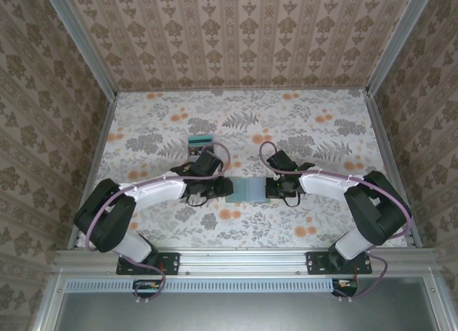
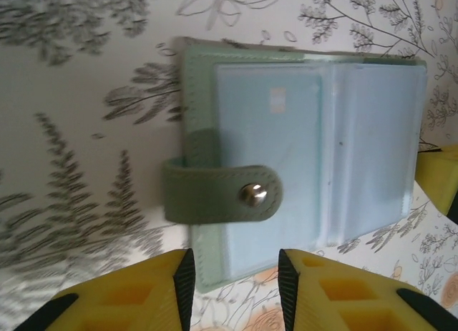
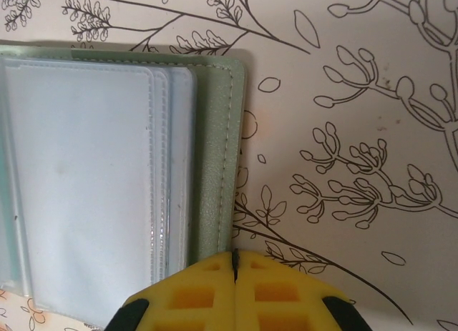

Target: Take the credit cards out of the card holder

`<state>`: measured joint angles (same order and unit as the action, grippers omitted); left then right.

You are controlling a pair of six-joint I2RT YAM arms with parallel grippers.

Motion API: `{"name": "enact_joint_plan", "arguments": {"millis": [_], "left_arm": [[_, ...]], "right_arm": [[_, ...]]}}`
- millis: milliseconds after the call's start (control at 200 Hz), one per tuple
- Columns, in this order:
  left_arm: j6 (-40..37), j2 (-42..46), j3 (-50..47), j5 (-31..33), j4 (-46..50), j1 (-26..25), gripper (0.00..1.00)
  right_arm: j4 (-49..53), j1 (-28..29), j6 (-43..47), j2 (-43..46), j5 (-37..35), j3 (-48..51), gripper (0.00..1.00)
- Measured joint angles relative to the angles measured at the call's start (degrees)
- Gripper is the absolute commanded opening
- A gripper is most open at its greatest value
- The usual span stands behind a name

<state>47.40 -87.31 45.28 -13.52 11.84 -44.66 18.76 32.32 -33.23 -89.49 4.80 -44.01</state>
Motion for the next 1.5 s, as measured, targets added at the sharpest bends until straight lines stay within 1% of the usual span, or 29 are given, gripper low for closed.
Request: {"name": "enact_joint_plan", "arguments": {"millis": [450,775,1070,1500], "left_arm": [[-0.9,-7.5,3.9,-1.7,-1.7,-0.3,0.35],[-1.7,-7.6,4.7,-1.6,0.1,-0.5,0.35],[-3.7,-7.1,6.0,-0.7,4.4,-3.3,0.36],[-4.1,-7.5,7.8,0.9,7.4,-3.3,0.36]], "right_arm": [[-0.3,0.0,-0.1,0.0,0.0,0.2,0.0],[-0.3,0.0,-0.2,0.0,0.1,0.2,0.0],[-0.3,0.0,-0.2,0.0,0.1,0.2,0.0],[-0.3,0.0,-0.2,0.0,0.1,0.2,0.0]]}}
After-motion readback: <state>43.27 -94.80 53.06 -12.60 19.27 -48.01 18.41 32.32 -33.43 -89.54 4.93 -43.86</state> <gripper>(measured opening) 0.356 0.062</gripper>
